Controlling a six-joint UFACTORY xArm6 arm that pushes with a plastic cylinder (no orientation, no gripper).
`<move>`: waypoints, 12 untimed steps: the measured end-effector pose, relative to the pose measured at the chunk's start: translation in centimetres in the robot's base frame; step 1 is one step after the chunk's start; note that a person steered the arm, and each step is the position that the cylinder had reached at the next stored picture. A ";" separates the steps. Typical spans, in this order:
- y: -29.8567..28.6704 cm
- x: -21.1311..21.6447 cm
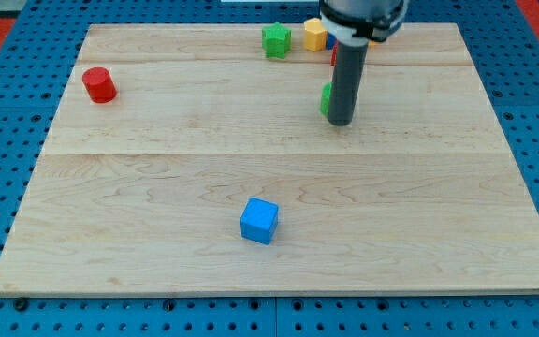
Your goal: Move blue cube to the left of green circle
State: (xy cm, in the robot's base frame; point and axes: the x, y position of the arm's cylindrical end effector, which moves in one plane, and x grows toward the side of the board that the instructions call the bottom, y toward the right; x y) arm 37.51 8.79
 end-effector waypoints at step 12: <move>-15.2 -0.8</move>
State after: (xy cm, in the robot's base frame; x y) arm 36.70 -6.37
